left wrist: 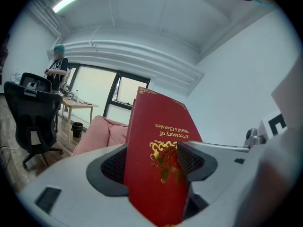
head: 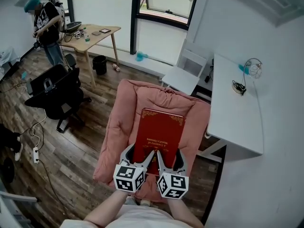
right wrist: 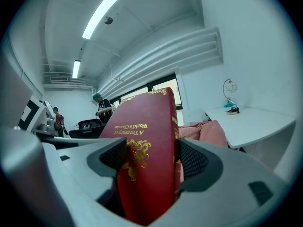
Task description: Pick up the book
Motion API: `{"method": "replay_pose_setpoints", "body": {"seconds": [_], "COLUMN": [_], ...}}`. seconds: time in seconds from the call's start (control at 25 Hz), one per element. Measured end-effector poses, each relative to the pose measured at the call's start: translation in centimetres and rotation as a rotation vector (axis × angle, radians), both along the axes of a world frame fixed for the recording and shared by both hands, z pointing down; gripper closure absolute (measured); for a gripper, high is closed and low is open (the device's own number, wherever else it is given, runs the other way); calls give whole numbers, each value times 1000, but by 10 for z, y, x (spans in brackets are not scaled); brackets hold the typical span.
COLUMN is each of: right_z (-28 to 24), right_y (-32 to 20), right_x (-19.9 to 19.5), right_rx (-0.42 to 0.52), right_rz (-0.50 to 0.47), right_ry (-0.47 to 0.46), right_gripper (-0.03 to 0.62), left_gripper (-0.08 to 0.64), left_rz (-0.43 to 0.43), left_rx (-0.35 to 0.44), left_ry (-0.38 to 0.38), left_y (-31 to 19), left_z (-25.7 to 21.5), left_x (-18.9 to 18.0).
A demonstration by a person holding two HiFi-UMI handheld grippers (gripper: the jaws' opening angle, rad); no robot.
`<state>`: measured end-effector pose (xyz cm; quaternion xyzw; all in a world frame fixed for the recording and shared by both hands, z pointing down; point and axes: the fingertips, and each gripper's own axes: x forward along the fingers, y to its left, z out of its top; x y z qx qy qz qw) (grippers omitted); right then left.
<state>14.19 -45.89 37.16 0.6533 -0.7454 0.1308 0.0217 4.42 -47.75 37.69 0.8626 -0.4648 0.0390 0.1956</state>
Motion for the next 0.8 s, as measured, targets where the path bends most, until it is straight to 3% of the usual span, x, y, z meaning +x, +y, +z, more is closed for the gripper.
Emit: {"method": "replay_pose_setpoints", "body": {"seconds": [0.8], "right_z": [10], "right_y": [35], "right_x": [6], "right_rx": [7], "right_rz": [-81], "right_ry": [-17], "right_gripper": [250], "left_gripper": [249], "left_rz": [-89], "left_rx": [10], "left_ry": [-1], "left_y": [44], "left_z": [10], "left_x": [4]}}
